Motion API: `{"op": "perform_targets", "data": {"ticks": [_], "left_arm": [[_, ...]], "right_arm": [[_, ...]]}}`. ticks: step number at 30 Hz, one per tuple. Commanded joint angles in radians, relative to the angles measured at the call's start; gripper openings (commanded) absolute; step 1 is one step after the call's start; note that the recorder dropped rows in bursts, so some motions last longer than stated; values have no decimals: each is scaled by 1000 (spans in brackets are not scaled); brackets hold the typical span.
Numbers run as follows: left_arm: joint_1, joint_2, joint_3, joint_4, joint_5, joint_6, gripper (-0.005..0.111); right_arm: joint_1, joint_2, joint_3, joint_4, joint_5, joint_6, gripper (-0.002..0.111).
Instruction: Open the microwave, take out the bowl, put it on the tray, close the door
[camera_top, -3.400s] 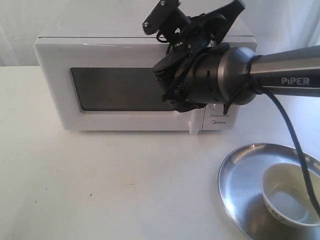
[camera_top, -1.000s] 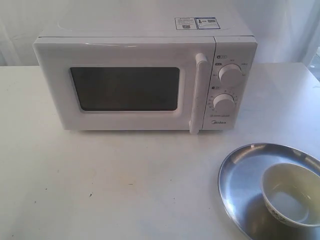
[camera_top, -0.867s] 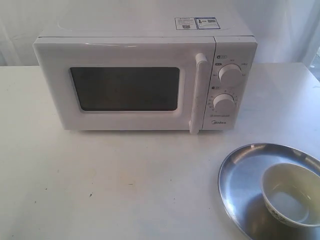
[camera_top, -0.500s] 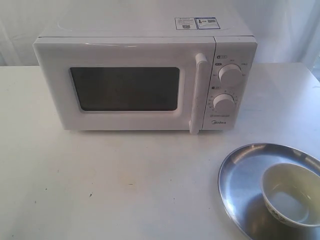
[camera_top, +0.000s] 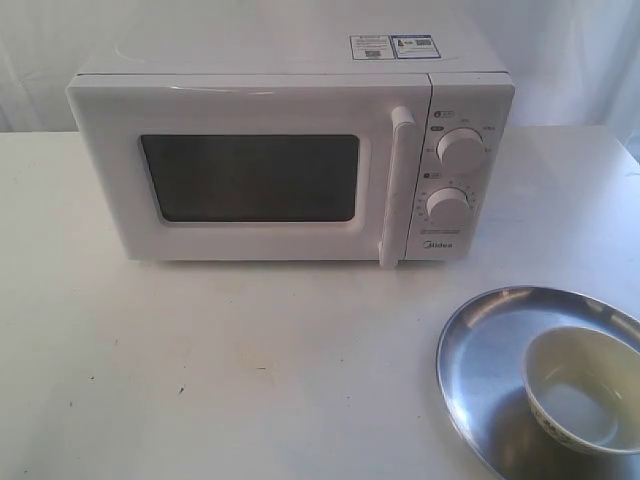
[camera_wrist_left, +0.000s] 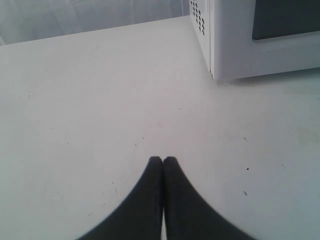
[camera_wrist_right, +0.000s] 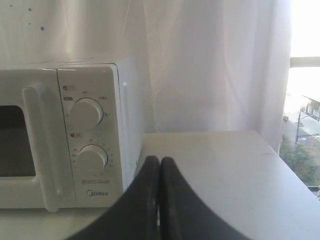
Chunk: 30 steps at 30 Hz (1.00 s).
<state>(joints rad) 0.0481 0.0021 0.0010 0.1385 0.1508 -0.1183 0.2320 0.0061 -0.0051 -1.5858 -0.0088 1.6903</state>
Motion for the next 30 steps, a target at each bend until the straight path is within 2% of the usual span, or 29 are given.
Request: {"op": "perform_targets", "data": {"ticks": [1, 2, 3, 4, 5, 7, 10, 24, 30], "left_arm": [[-1, -2, -1, -4, -2, -6, 0], [-1, -2, -1, -4, -2, -6, 0], [-1, -2, -1, -4, -2, -6, 0], [-1, -2, -1, -4, -2, -6, 0], [-1, -2, -1, -4, -2, -6, 0], [-1, -2, -1, -4, -2, -6, 0], [-1, -2, -1, -4, -2, -6, 0], [-1, -2, -1, -4, -2, -6, 0], [-1, -2, -1, -4, -2, -6, 0]], "right_arm": [[-7, -6, 5, 469, 109, -445, 0], [-7, -6, 5, 596, 121, -586, 0], [-7, -6, 5, 888, 118, -924, 0], [-7, -6, 5, 982, 111, -1037, 0], [-7, -6, 5, 1171, 91, -1245, 0], [-7, -6, 5, 1371, 58, -1424, 0], [-10, -6, 5, 1506, 23, -1562, 0], [-14, -6, 5, 1555, 9, -1663, 0], [-14, -6, 5, 1555, 124, -1660, 0]]}}
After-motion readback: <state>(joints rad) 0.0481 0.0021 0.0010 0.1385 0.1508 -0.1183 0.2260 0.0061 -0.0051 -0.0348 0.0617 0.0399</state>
